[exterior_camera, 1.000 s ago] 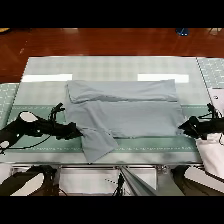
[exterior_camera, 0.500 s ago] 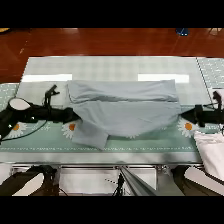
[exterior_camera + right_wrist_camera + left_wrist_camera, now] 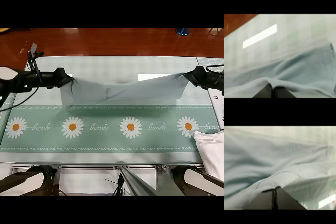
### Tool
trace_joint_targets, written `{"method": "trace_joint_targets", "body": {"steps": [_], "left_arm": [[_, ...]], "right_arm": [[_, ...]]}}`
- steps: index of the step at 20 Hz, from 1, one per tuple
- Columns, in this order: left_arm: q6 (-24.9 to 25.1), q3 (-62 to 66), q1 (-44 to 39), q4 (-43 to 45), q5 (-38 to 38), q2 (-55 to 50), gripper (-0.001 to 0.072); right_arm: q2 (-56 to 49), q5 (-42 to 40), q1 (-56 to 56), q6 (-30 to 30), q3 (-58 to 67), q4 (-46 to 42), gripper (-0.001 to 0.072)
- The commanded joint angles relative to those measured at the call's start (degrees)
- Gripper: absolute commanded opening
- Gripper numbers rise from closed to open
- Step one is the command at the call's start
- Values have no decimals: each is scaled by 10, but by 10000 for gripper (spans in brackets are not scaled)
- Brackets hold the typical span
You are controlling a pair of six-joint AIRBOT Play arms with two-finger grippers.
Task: Fold the shirts.
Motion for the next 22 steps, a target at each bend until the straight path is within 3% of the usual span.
{"method": "trace_joint_targets", "body": {"steps": [1,6,12,13,16,19,21,22], "left_arm": [[-7,77,5,-15,-3,-101,24],[-7,151,13,-15,-76,-233,25],[-7,157,31,-15,-95,-274,36],[-7,157,31,-14,-99,-275,117],[-7,158,33,-14,-99,-275,503],[-7,158,52,-15,-136,-271,533],[-7,163,72,-14,-177,-270,533],[-7,167,83,-15,-197,-270,533]], "right_arm": [[-46,-129,43,5,14,0,16],[-108,-195,66,0,14,-9,16],[-152,-188,66,-18,14,-15,17],[-156,-184,66,-17,14,-22,17],[-156,-170,65,-19,14,-50,43],[-145,-127,65,-36,14,-103,168],[-118,-91,65,-38,14,-228,197],[-100,-84,65,-14,14,-303,283]]}}
